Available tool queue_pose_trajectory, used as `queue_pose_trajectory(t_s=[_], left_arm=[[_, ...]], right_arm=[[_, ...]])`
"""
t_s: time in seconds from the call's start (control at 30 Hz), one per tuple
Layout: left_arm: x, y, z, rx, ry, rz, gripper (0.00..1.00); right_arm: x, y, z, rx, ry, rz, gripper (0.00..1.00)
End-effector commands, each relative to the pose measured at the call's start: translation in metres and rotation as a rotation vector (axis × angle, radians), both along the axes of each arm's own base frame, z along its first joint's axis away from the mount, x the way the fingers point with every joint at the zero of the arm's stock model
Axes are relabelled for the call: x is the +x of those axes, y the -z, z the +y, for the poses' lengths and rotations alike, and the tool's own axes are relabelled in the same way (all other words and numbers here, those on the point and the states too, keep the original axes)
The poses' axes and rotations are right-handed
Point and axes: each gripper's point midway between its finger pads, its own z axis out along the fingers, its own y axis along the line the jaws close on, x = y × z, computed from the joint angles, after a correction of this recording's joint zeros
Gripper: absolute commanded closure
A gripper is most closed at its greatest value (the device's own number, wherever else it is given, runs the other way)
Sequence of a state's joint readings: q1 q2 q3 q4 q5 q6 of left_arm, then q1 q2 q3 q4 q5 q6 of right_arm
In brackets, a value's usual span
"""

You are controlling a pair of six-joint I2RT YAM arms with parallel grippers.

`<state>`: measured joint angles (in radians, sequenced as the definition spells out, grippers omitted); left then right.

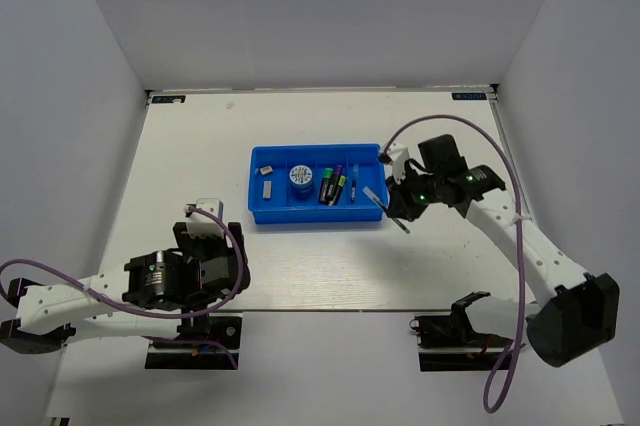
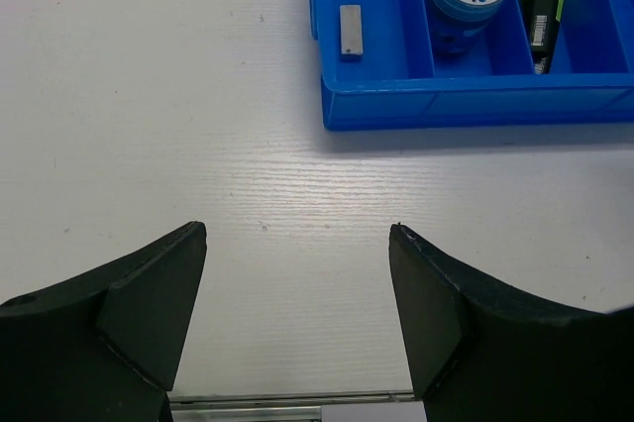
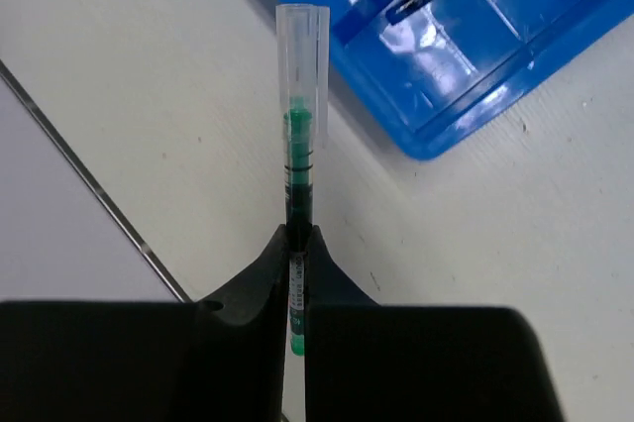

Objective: Sort the stationery into containers
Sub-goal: Place the pen in the storage box, then reset both arms

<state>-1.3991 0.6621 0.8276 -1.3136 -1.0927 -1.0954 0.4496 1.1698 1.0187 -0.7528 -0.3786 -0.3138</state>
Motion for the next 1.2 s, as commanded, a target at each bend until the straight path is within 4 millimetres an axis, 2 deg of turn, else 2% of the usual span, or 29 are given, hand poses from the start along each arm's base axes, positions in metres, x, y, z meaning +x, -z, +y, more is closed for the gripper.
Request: queue_pose_trajectory(t_s=[0.0, 0.03, 0.07, 0.1, 0.13, 0.17, 0.2, 0.27, 0.3, 0.37, 0.4, 0.43, 0.47, 0.5, 0.6, 0.63, 0.67, 0.73, 0.87, 0.93, 1.03, 1.07, 1.1, 1.13, 1.17], left_arm=[[0.004, -0.011, -0.001, -0.013, -0.010, -0.034, 0.16], [0.004, -0.011, -0.001, -0.006, -0.010, -0.036, 0.16], [0.004, -0.012, -0.002, -0.010, -0.009, -0.037, 0.16], [0.005, -0.013, -0.001, -0.006, -0.011, -0.040, 0.16], [0.005, -0.012, -0.001, -0.003, -0.013, -0.037, 0.16], [0.005, -0.013, 0.000, 0.001, -0.015, -0.040, 0.16], [0.005, -0.014, 0.002, 0.003, -0.018, -0.040, 0.16], [0.005, -0.015, 0.003, 0.004, -0.018, -0.040, 0.16], [0.005, -0.015, 0.003, 0.006, -0.017, -0.040, 0.16], [0.004, -0.016, 0.005, 0.002, -0.018, -0.045, 0.16], [0.005, -0.016, 0.006, 0.004, -0.022, -0.047, 0.16], [0.005, -0.016, 0.007, 0.009, -0.023, -0.048, 0.16], [0.005, -0.016, 0.006, 0.007, -0.020, -0.046, 0.16], [0.005, -0.017, 0.007, 0.006, -0.020, -0.050, 0.16], [0.005, -0.019, 0.008, 0.011, -0.017, -0.051, 0.16], [0.005, -0.020, 0.009, 0.016, -0.017, -0.054, 0.16], [0.005, -0.020, 0.010, 0.019, -0.016, -0.058, 0.16], [0.006, -0.021, 0.009, 0.023, -0.013, -0.063, 0.15], [0.007, -0.023, 0.006, 0.016, -0.007, -0.068, 0.15], [0.007, -0.024, 0.004, 0.023, -0.003, -0.072, 0.15], [0.008, -0.028, 0.004, 0.033, 0.000, -0.083, 0.15], [0.009, -0.028, 0.006, 0.050, 0.001, -0.091, 0.19], [0.010, -0.030, 0.008, 0.051, -0.006, -0.103, 0.23], [0.010, -0.031, 0.011, 0.053, -0.010, -0.110, 0.31], [0.012, -0.032, 0.014, 0.069, -0.020, -0.121, 0.59]], right_arm=[[0.024, -0.009, 0.022, 0.074, 0.132, 0.081, 1.00], [0.048, -0.008, 0.033, 0.093, 0.162, 0.063, 1.00], [0.059, -0.006, 0.035, 0.089, 0.208, 0.062, 1.00], [0.079, -0.023, 0.040, 0.117, 0.314, 0.048, 1.00], [0.091, -0.004, 0.044, 0.076, 0.361, 0.100, 1.00], [0.100, -0.005, 0.045, 0.081, 0.397, 0.099, 1.00], [0.117, -0.020, 0.050, 0.116, 0.463, 0.080, 1.00], [0.132, -0.005, 0.054, 0.094, 0.517, 0.104, 1.00], [0.143, -0.010, 0.060, 0.112, 0.528, 0.088, 1.00], [0.154, -0.012, 0.060, 0.105, 0.575, 0.083, 1.00], [0.160, -0.001, 0.062, 0.084, 0.587, 0.112, 1.00], [0.167, -0.003, 0.061, 0.074, 0.608, 0.102, 1.00], [0.165, 0.013, 0.059, 0.033, 0.617, 0.145, 1.00], [0.166, 0.014, 0.061, 0.034, 0.615, 0.150, 1.00], [0.161, 0.018, 0.062, 0.024, 0.591, 0.153, 0.87], [0.157, 0.026, 0.060, 0.008, 0.582, 0.160, 0.73], [0.156, 0.024, 0.059, 0.008, 0.578, 0.152, 0.69], [0.151, 0.030, 0.054, -0.013, 0.576, 0.162, 0.69], [0.148, 0.022, 0.050, -0.014, 0.564, 0.137, 0.59], [0.143, 0.018, 0.052, -0.006, 0.552, 0.143, 0.57], [0.132, -0.011, 0.054, 0.048, 0.461, 0.089, 0.52], [0.124, -0.022, 0.052, 0.058, 0.394, 0.048, 0.48], [0.123, -0.027, 0.049, 0.051, 0.361, 0.002, 0.46], [0.125, -0.042, 0.041, 0.068, 0.374, -0.090, 0.42], [0.121, -0.045, 0.025, 0.031, 0.384, -0.171, 0.22]])
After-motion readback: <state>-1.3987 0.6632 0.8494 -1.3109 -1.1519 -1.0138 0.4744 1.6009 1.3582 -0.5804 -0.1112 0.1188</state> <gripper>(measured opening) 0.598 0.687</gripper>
